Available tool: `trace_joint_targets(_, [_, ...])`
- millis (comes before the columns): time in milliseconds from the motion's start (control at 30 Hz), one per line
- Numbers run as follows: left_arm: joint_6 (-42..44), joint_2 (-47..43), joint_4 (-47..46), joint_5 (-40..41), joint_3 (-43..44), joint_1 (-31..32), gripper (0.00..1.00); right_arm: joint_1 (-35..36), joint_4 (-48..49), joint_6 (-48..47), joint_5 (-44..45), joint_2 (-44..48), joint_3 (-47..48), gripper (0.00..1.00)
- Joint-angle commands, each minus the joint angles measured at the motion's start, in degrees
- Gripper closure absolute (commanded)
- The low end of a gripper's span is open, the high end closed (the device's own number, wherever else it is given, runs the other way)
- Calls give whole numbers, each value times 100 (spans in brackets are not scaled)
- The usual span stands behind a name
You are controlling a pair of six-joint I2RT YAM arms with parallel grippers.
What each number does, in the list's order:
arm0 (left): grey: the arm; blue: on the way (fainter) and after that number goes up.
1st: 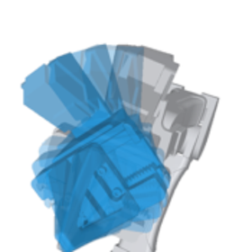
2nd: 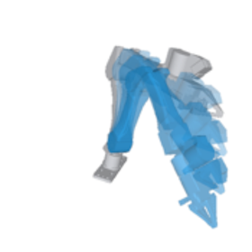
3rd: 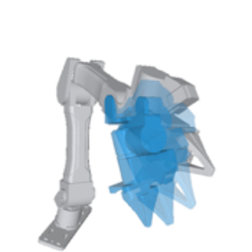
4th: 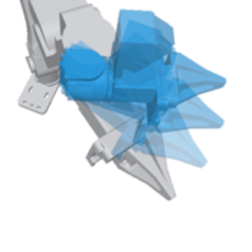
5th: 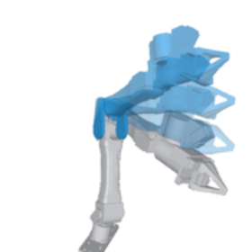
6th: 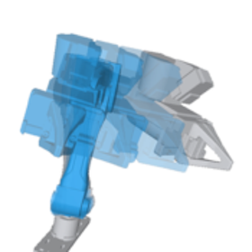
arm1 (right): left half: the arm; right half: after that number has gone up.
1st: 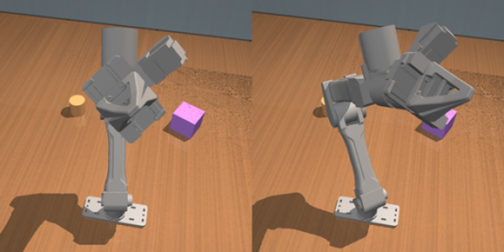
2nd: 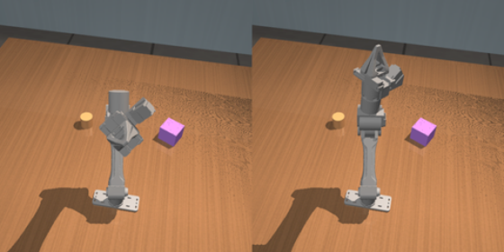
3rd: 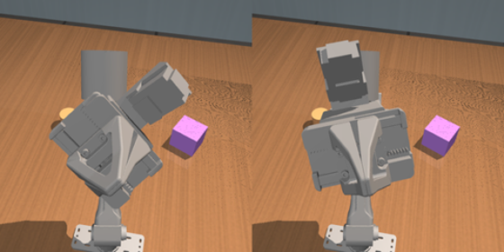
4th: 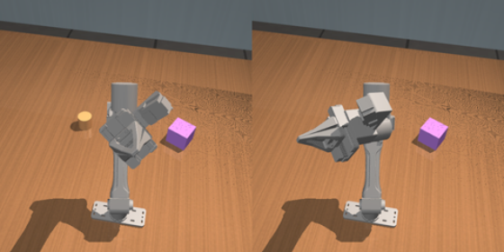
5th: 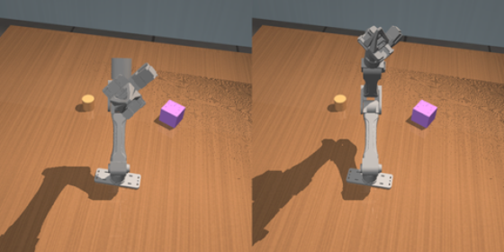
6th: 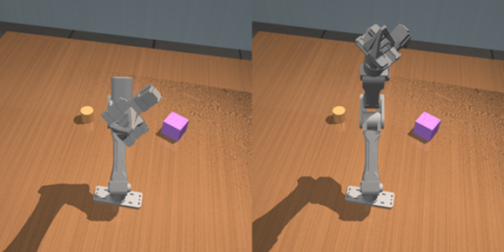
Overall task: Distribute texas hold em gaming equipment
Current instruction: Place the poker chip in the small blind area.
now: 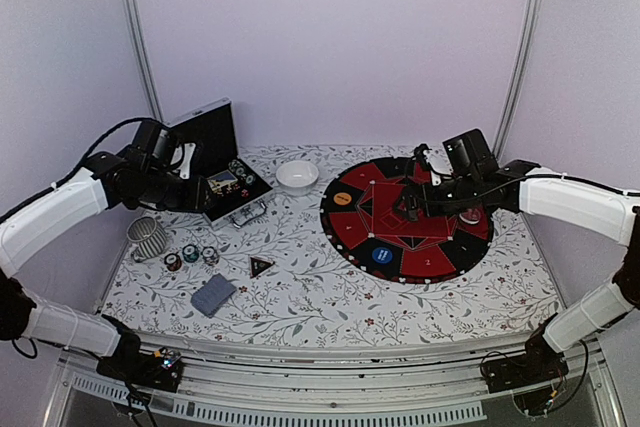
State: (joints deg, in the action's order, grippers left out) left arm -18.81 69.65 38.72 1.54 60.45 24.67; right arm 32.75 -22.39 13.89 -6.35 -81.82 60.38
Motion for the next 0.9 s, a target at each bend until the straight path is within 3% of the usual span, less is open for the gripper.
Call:
trace_joint_targets(0, [390, 351, 99, -122, 471, 420, 100, -190, 129, 38, 30, 238, -5, 1])
trace_joint_targets(500, [1428, 2236, -195, -796, 1884, 1420, 100, -287, -2, 422, 242, 684, -369, 1])
trace_joint_targets(867, [2196, 4896, -33, -1252, 3992, 1868, 100, -305, -177, 556, 345, 842, -501, 1])
